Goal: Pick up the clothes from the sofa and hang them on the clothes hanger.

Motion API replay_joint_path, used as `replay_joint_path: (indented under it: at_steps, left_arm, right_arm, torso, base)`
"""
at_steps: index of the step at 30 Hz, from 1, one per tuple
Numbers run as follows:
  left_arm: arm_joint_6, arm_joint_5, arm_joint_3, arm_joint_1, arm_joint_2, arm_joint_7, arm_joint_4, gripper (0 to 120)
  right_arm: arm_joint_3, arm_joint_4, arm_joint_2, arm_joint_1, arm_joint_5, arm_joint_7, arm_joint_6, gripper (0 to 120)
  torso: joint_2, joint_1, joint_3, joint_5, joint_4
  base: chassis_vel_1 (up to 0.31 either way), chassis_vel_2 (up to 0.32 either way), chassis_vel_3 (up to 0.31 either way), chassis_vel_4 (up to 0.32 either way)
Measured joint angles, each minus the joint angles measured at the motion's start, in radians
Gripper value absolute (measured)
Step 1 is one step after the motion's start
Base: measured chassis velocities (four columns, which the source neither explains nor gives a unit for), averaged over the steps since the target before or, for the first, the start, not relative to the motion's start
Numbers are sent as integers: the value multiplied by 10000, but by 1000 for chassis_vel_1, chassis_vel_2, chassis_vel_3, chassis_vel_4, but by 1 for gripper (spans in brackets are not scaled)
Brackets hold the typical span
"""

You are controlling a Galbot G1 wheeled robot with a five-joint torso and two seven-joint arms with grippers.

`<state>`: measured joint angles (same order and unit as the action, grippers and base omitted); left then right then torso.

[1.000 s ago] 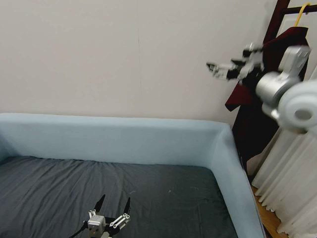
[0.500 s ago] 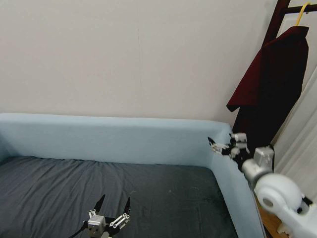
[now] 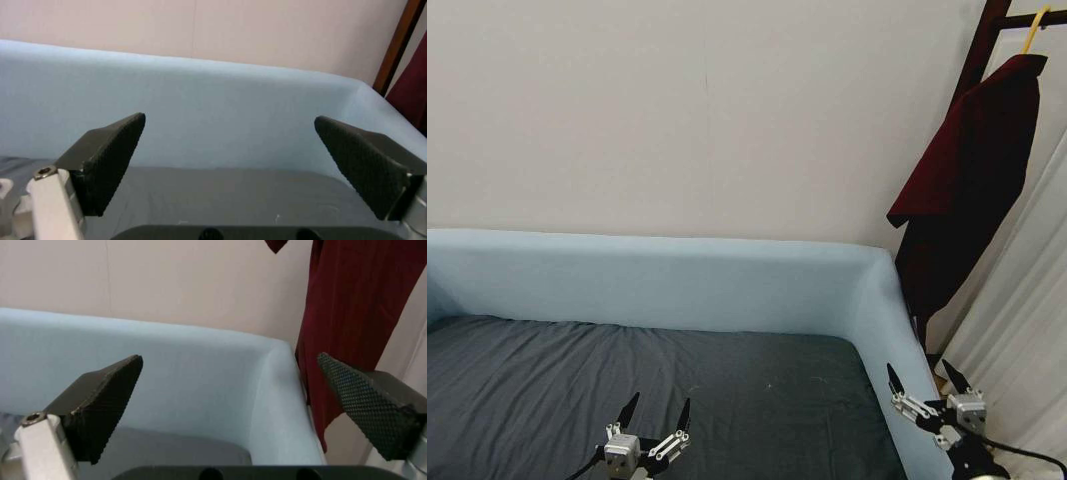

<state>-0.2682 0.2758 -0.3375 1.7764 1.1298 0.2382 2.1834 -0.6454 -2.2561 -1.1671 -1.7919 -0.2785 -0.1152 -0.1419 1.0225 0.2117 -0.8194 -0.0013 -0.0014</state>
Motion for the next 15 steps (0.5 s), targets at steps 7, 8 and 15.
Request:
replay_joint_path:
  at_steps: [7, 8, 15]
  left_arm:
    - [0, 0, 0, 0, 0, 0, 0, 100]
    - [0, 0, 0, 0, 0, 0, 0, 100]
    - [0, 0, -1, 0, 0, 0, -1, 100]
  right_arm:
    - [100, 157, -272, -269, 303, 111, -365, 100]
    - [116, 177, -314, -296, 371, 118, -424, 100]
    - [227, 279, -470, -358, 560, 130, -544, 100]
  torso:
    - [0, 1, -2, 5, 3]
    - [-1, 1, -2, 4, 2]
    - [0, 1, -2, 4, 1]
  base:
    - [0, 0, 0, 0]
    - [0, 0, 0, 0]
    - [0, 0, 0, 0]
